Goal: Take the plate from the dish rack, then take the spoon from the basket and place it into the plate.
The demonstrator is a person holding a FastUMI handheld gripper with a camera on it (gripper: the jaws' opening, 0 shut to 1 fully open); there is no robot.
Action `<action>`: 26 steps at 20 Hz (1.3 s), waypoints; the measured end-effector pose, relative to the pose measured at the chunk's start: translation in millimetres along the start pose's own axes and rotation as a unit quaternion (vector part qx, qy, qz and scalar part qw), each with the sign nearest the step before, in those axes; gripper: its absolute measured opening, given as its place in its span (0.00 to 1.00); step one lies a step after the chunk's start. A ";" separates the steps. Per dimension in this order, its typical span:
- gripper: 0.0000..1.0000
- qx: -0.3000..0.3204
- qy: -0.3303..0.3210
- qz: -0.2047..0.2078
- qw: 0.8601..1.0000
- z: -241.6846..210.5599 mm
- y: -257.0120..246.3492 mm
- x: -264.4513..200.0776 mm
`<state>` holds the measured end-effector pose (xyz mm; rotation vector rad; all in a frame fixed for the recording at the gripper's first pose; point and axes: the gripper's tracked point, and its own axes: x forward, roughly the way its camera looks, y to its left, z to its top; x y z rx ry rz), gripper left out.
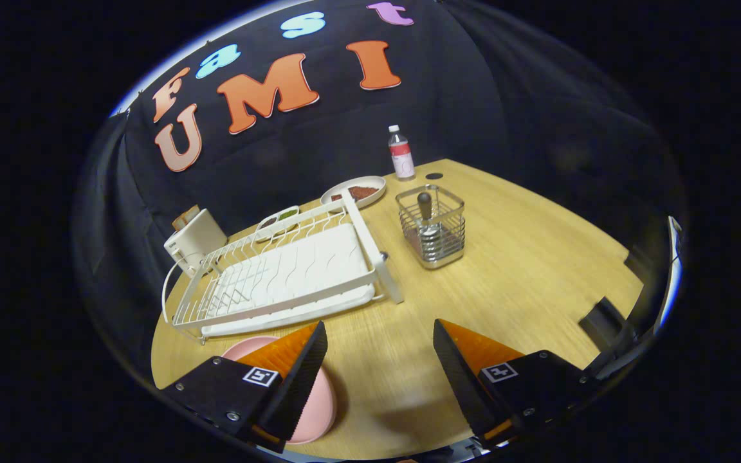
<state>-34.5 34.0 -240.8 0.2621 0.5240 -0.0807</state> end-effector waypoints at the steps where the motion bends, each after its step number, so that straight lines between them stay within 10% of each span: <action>1: 0.99 -0.003 -0.015 -0.008 1.000 14.3 -8.0 2.3; 15: 0.97 -0.147 -0.111 -0.020 0.983 102.9 -24.4 72.9; 26: 0.23 -0.144 -0.113 0.007 0.983 104.8 -34.5 102.2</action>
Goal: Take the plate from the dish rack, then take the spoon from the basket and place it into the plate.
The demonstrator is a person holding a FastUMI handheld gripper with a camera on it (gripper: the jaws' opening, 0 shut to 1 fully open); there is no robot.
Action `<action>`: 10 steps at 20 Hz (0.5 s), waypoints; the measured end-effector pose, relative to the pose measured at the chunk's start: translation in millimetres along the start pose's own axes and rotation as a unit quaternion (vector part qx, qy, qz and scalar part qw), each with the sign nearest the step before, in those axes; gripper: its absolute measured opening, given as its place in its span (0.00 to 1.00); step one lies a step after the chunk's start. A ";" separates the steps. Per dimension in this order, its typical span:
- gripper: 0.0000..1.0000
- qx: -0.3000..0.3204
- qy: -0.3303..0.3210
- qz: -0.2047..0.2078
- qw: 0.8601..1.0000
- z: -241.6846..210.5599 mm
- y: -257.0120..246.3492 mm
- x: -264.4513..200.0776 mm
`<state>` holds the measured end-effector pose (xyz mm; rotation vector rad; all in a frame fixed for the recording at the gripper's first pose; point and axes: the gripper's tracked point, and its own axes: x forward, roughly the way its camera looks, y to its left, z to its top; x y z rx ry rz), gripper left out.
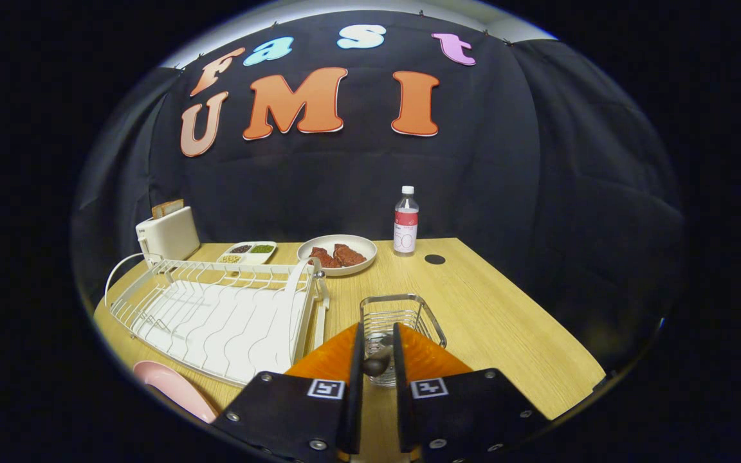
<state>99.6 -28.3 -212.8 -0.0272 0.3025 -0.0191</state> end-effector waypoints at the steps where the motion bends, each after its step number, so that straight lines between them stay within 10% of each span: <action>1: 0.17 -0.003 0.000 0.001 1.000 -0.1 -2.5 0.9; 10: 0.06 0.019 -0.025 -0.019 0.999 42.7 -24.5 -30.0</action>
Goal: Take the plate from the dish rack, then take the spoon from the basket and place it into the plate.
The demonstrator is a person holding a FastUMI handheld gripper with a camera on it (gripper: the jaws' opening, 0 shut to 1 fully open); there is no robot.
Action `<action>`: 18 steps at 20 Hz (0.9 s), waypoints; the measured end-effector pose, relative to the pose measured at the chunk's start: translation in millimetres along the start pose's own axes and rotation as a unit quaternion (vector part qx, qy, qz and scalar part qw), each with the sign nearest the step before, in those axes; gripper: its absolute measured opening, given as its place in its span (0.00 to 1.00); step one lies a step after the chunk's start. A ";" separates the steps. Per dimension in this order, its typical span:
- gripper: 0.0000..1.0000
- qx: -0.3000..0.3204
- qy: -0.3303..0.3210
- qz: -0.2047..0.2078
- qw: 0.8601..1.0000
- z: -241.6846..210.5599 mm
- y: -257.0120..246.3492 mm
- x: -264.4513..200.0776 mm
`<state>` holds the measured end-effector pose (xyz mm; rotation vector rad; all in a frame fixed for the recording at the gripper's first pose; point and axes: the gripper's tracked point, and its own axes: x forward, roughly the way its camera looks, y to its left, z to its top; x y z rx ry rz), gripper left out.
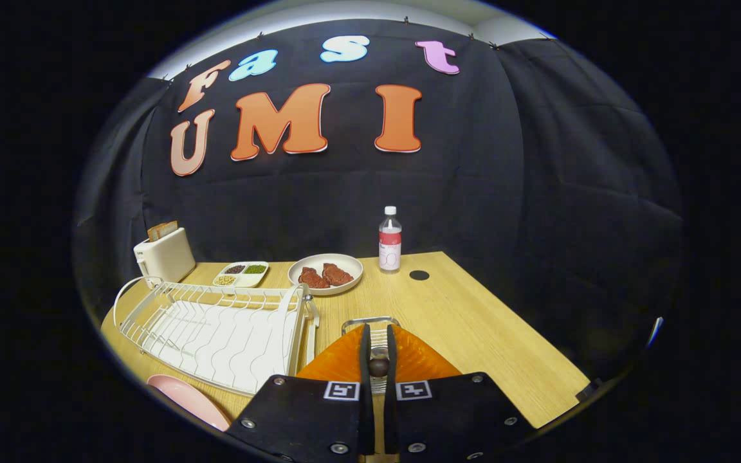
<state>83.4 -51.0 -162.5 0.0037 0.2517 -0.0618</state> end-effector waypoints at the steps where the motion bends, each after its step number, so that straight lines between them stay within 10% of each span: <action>1: 0.06 0.000 -0.005 -0.002 1.000 7.2 -0.9 -5.7; 18: 0.06 0.023 -0.021 0.031 0.999 19.7 102.9 -140.9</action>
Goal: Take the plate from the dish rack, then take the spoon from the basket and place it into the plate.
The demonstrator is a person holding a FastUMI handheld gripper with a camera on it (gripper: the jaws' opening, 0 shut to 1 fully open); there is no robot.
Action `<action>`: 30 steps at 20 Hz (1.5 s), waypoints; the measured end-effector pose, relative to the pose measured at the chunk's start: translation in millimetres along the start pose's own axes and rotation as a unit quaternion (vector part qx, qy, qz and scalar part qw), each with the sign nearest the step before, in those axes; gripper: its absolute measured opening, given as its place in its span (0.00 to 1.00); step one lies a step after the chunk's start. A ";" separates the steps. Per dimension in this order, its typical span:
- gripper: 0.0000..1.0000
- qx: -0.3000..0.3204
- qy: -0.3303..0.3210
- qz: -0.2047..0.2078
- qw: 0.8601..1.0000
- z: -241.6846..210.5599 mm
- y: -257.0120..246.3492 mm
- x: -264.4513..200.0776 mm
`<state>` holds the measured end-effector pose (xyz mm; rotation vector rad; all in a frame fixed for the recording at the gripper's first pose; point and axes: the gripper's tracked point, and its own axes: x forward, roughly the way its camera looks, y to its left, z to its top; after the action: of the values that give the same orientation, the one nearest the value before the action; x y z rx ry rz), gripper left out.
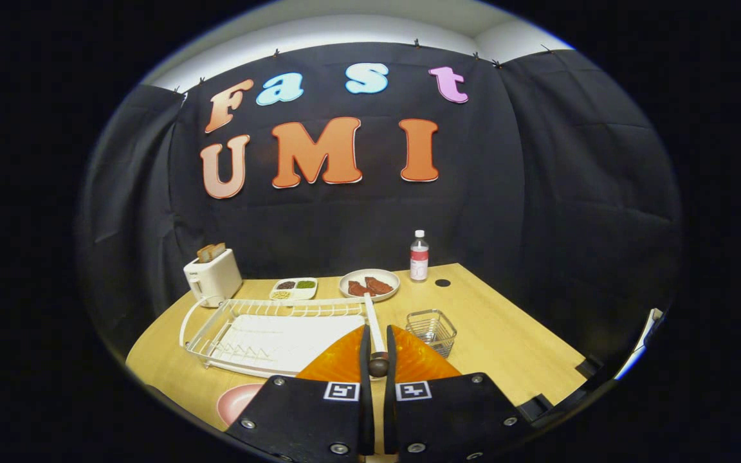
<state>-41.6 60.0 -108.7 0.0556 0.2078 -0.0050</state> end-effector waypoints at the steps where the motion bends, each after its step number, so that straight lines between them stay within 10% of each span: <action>1: 0.06 0.002 0.004 0.007 1.000 -4.4 11.0 -4.5; 22: 0.06 -0.025 0.046 0.125 0.991 -124.5 149.5 -23.3; 27: 0.20 -0.007 0.088 0.113 0.990 -144.4 136.0 -30.9; 30: 0.55 -0.012 0.096 0.107 0.990 -141.8 126.6 -30.9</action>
<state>-99.7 194.3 -234.0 0.0548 0.3940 0.2167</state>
